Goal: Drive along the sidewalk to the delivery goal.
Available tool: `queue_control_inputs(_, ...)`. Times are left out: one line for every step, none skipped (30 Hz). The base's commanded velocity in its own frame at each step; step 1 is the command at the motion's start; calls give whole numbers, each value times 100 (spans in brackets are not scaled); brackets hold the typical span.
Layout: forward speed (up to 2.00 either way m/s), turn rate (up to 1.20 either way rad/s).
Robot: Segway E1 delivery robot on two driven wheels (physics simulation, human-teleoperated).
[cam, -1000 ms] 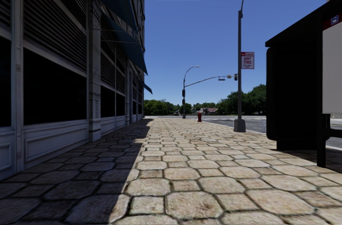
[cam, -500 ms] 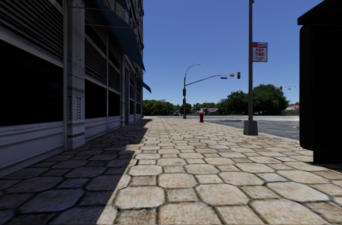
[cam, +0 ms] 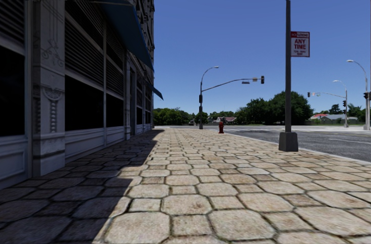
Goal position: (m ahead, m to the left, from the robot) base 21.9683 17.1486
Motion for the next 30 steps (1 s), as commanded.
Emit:
queue_control_inputs(200, 0)
queue_control_inputs(200, 0)
queue_control_inputs(200, 0)
queue_control_inputs(200, 0)
queue_control_inputs(200, 0)
queue_control_inputs(200, 0)
queue_control_inputs(200, 0)
queue_control_inputs(200, 0)
queue_control_inputs(200, 0)
queue_control_inputs(200, 0)
queue_control_inputs(200, 0)
queue_control_inputs(200, 0)
queue_control_inputs(200, 0)
queue_control_inputs(200, 0)
queue_control_inputs(200, 0)
queue_control_inputs(200, 0)
queue_control_inputs(200, 0)
queue_control_inputs(200, 0)
queue_control_inputs(200, 0)
queue_control_inputs(200, 0)
queue_control_inputs(200, 0)
queue_control_inputs(200, 0)
queue_control_inputs(200, 0)
queue_control_inputs(200, 0)
queue_control_inputs(200, 0)
queue_control_inputs(200, 0)
queue_control_inputs(200, 0)
queue_control_inputs(200, 0)
queue_control_inputs(200, 0)
queue_control_inputs(200, 0)
